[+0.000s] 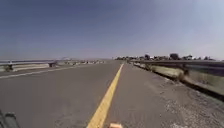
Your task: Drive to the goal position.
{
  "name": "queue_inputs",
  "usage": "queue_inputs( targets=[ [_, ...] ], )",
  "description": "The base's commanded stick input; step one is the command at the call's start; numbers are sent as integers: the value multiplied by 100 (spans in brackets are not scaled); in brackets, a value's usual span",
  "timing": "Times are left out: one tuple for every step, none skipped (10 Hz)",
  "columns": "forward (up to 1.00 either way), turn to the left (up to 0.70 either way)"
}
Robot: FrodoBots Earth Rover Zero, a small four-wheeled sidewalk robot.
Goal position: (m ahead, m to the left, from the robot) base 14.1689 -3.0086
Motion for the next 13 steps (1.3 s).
queue_inputs(
  targets=[
    [50, -36],
    [50, -12],
    [50, 0],
    [50, 0],
    [50, 0],
    [50, 0],
    [50, 0],
    [50, 0],
    [50, 0],
    [50, 0],
    [50, 0],
    [50, 0],
    [50, 0]
  ],
)
